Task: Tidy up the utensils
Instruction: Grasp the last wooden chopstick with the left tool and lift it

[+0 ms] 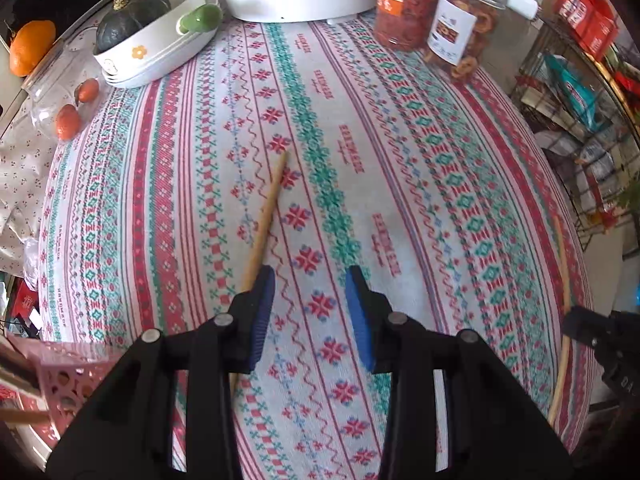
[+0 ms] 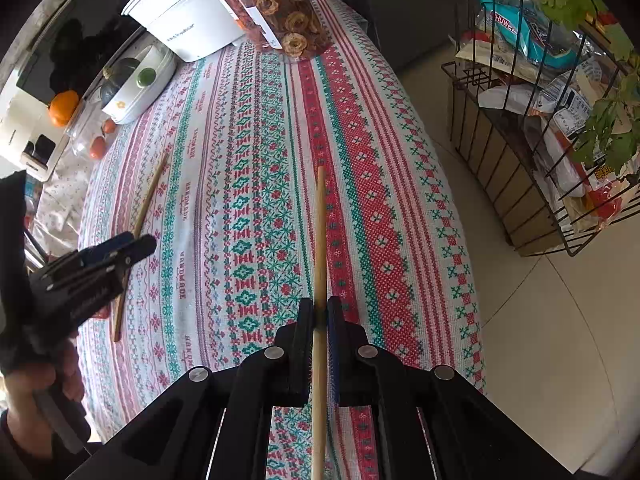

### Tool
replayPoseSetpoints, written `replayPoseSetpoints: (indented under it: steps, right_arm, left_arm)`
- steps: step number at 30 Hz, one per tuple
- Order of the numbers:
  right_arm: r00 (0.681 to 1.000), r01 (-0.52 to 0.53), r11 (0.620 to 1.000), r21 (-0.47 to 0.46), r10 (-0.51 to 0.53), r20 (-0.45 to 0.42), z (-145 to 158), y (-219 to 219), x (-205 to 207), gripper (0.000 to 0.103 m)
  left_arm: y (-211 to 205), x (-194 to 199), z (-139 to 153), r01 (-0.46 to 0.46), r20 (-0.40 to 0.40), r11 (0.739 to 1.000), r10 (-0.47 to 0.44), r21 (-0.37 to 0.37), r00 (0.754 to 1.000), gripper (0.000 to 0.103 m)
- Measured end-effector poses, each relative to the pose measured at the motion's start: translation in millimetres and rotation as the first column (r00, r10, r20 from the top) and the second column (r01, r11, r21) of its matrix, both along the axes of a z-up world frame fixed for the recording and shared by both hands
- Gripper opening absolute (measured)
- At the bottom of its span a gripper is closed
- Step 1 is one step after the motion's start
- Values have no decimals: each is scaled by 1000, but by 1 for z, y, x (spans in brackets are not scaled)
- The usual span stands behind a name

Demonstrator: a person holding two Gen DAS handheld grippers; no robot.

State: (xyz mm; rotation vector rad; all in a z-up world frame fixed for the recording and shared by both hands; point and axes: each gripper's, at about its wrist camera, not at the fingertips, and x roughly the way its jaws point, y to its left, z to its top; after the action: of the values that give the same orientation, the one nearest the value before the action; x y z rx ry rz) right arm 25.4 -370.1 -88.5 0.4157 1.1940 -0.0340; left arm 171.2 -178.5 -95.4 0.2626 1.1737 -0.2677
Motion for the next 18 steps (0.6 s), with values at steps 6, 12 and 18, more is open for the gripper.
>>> replayPoseSetpoints:
  steps: [6, 12, 18]
  right_arm:
    - [1000, 13, 999, 31, -13, -6, -15, 7, 12, 7]
    - [1000, 0, 1000, 28, 0, -3, -18, 18, 20, 7]
    - [1000, 13, 1000, 17, -13, 14, -15, 20, 20, 7]
  left_arm:
    - [-3, 41, -6, -66, 27, 998, 66, 3, 997, 38]
    - [-2, 44, -16, -38, 8, 999, 38, -5, 999, 16]
    - [-7, 5, -15, 38, 0, 999, -38, 30, 999, 6]
